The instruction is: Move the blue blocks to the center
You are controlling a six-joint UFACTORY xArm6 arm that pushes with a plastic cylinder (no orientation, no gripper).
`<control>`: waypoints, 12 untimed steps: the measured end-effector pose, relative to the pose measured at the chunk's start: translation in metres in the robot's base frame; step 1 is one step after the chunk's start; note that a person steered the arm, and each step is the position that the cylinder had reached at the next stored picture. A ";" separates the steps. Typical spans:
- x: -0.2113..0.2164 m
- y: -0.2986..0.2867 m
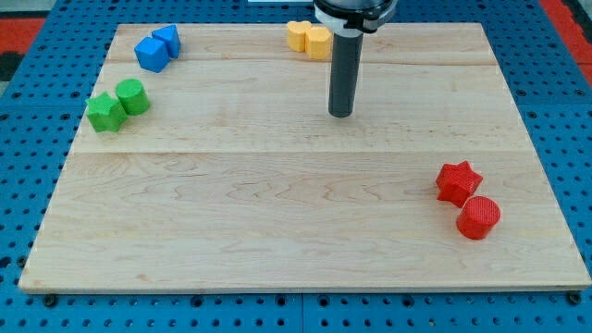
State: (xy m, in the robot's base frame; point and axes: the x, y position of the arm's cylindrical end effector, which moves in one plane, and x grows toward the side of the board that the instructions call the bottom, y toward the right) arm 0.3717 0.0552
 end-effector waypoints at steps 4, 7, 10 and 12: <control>-0.018 0.025; -0.056 -0.061; -0.024 -0.102; -0.096 -0.103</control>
State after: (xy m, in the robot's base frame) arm 0.2757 -0.0475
